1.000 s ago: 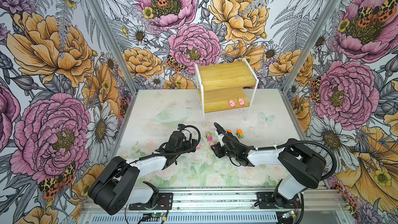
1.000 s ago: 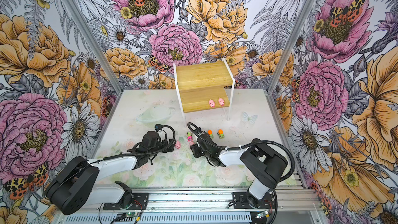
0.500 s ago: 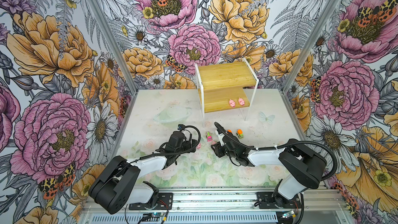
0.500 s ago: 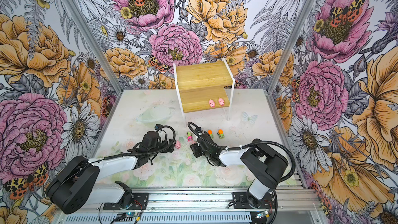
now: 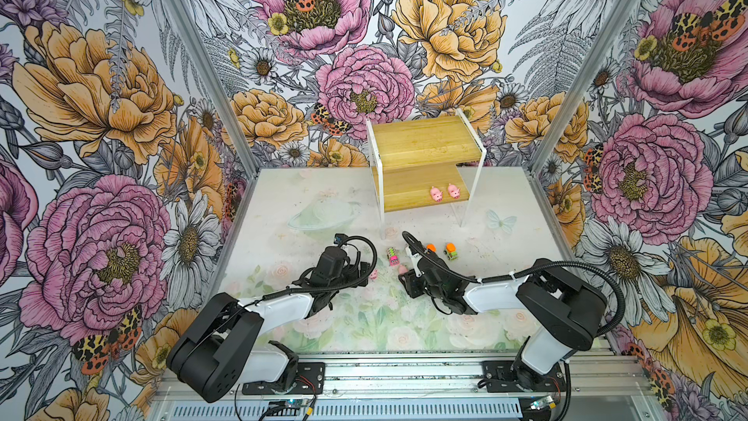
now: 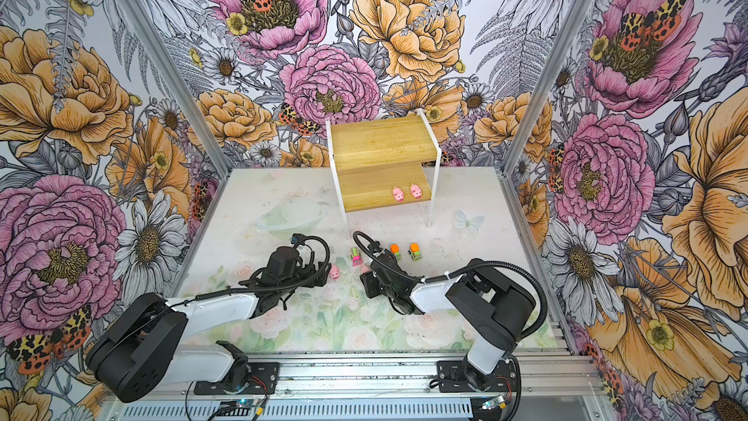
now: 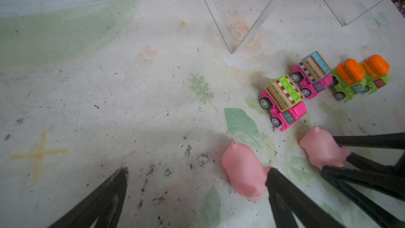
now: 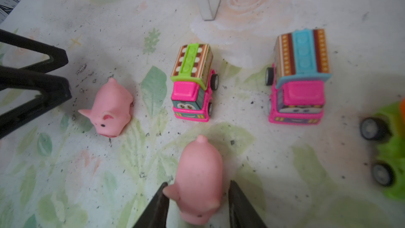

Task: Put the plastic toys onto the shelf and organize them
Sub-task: 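Lower the right gripper around the pink pig nearest the robot and close, then lift the pink pig with the right gripper and carry it to the shelf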

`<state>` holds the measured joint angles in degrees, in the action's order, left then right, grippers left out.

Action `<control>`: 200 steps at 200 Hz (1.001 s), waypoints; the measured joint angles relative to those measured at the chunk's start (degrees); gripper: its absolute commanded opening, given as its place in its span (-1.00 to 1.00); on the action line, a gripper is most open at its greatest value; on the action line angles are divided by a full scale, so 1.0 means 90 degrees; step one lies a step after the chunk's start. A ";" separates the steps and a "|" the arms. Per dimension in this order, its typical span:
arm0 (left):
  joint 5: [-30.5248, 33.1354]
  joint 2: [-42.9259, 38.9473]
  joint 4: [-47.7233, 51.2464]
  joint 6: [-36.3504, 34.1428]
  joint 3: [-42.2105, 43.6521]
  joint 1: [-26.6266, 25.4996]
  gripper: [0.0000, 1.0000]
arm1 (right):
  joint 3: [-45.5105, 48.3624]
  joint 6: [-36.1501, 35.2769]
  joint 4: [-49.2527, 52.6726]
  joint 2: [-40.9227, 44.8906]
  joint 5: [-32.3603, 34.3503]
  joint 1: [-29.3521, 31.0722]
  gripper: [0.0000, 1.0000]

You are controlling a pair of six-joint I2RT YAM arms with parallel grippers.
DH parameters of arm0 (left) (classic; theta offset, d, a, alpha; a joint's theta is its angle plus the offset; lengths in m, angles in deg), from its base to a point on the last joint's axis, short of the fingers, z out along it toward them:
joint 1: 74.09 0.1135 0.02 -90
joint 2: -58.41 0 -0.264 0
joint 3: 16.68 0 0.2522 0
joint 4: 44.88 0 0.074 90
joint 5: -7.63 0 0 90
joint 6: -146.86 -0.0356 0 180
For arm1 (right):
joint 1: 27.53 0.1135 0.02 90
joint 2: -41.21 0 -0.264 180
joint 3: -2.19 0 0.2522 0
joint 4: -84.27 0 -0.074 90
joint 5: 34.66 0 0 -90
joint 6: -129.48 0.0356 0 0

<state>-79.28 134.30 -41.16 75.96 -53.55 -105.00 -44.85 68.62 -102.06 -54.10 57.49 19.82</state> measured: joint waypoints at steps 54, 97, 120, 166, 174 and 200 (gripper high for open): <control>0.0000 0.0000 0.0000 0.0000 0.0000 0.0000 0.98 | 0.0002 -0.0005 -0.0019 0.0000 -0.0005 0.0000 -0.38; 0.0000 0.0002 0.0000 0.0000 0.0000 0.0000 0.98 | 0.0002 -0.0005 -0.0044 0.0000 -0.0005 0.0000 -0.45; 0.0000 0.0019 0.0000 0.0000 0.0000 0.0000 0.97 | 0.0002 -0.0005 -0.0046 0.0000 -0.0005 0.0000 -0.46; 0.0000 0.0039 0.0002 0.0000 0.0000 0.0000 0.98 | 0.0007 -0.0051 0.0117 0.0248 -0.0024 0.0000 -0.47; 0.0000 0.0039 0.0002 0.0000 0.0000 0.0000 0.98 | 0.0007 -0.0078 0.0182 0.0369 -0.0027 0.0000 -0.47; 0.0000 0.0041 0.0002 0.0000 0.0000 0.0000 0.98 | 0.0005 -0.0189 0.0423 0.0816 -0.0024 -0.0002 -0.47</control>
<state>-79.28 134.68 -41.14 75.96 -53.55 -105.00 -44.81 66.92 -98.26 -46.76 57.27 19.80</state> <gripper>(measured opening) 0.988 0.267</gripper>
